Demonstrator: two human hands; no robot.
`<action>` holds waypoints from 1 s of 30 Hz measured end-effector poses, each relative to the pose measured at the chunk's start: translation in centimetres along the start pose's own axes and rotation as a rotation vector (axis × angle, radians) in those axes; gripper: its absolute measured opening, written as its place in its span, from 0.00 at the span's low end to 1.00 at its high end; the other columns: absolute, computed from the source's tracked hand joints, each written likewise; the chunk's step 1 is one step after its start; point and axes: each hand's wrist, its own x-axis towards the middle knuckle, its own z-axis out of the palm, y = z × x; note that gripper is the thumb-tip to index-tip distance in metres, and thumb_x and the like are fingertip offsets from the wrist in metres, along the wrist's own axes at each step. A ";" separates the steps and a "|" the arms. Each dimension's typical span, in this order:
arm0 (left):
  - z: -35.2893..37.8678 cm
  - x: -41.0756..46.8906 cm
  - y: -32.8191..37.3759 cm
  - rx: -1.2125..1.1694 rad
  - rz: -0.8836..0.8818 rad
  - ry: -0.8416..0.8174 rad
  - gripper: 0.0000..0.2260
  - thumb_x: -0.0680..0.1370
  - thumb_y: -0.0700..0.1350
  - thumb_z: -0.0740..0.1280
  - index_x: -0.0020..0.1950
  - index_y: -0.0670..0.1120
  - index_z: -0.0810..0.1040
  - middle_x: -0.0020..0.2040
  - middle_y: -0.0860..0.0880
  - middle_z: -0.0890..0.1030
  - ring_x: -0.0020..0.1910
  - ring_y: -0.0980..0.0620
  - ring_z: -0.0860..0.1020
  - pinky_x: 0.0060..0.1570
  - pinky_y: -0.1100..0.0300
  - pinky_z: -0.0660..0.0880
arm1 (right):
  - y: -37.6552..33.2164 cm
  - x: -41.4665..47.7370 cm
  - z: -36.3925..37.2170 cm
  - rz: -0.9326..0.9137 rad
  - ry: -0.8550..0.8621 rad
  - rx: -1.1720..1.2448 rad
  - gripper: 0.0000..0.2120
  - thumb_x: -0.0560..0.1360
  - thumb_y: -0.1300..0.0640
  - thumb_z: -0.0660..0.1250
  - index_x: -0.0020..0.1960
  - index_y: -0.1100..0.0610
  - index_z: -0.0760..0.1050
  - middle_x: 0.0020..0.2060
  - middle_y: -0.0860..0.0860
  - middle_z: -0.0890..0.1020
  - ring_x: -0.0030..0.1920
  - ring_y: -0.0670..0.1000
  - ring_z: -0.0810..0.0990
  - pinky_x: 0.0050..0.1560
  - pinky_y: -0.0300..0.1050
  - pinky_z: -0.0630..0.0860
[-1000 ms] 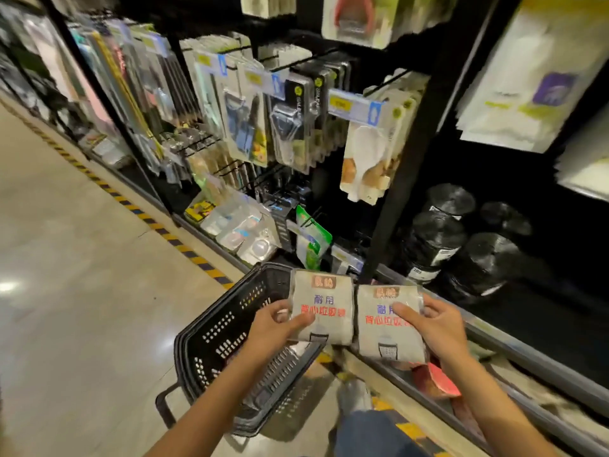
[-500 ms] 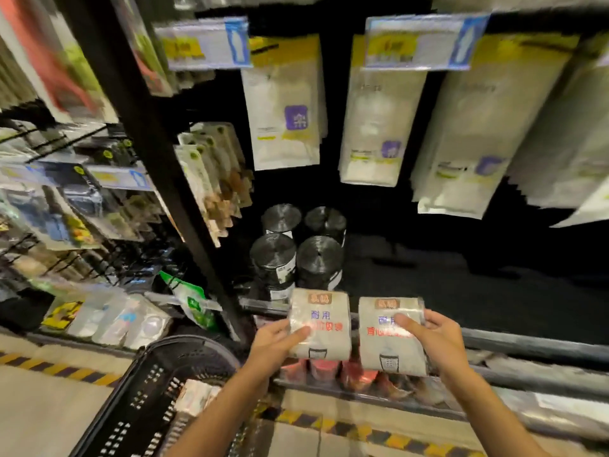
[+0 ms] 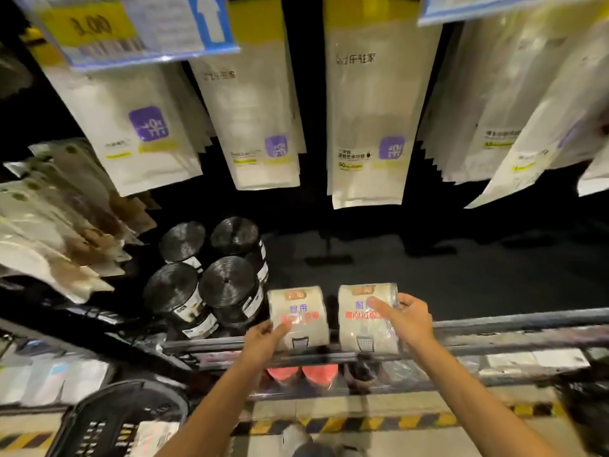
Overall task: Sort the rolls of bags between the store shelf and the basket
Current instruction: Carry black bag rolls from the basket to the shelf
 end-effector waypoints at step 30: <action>2.7 9.6 -2.5 0.657 0.312 0.104 0.18 0.74 0.49 0.71 0.61 0.44 0.77 0.54 0.48 0.83 0.53 0.50 0.80 0.55 0.56 0.76 | 4.1 10.4 4.5 -0.029 0.084 -0.585 0.20 0.68 0.40 0.73 0.44 0.58 0.80 0.35 0.53 0.81 0.39 0.56 0.80 0.36 0.44 0.73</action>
